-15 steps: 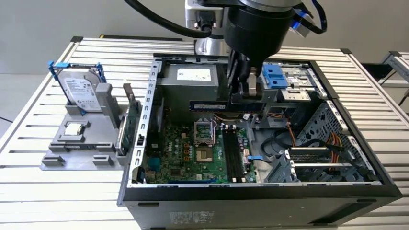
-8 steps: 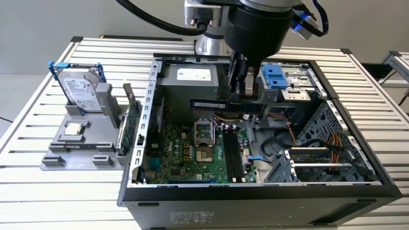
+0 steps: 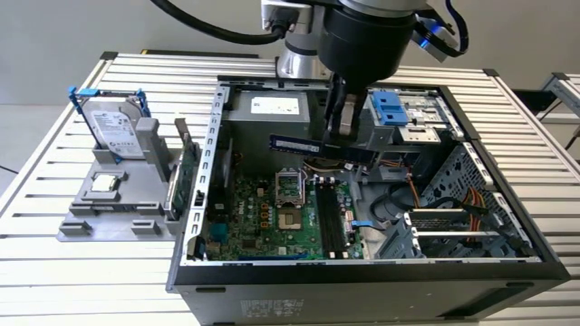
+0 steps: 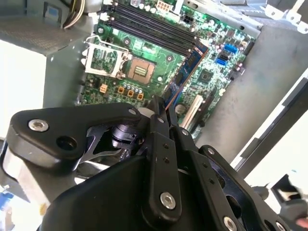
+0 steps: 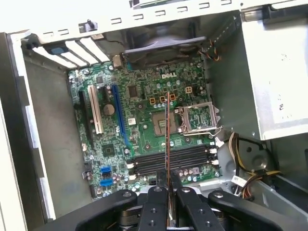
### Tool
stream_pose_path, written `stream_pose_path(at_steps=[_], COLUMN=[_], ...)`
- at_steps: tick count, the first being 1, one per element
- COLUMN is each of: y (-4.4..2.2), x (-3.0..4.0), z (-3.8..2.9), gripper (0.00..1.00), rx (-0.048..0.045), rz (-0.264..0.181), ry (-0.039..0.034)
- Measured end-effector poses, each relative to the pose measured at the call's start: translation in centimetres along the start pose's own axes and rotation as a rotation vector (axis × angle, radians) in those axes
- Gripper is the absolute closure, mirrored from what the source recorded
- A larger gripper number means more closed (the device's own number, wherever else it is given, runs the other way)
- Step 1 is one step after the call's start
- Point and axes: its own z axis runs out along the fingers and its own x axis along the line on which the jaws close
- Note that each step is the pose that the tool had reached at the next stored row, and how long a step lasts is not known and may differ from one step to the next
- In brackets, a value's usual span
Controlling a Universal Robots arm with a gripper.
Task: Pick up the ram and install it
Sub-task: 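Pick up the ram and move it above insertion slot, then insert the ram into the slot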
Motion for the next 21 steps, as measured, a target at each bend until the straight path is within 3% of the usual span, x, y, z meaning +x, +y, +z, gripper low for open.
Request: stream_pose_path(at_steps=[21], y=[-0.01], x=[0.0], z=[0.06], gripper=[1.0], rx=[-0.0003], rz=[0.323], ry=[-0.0088])
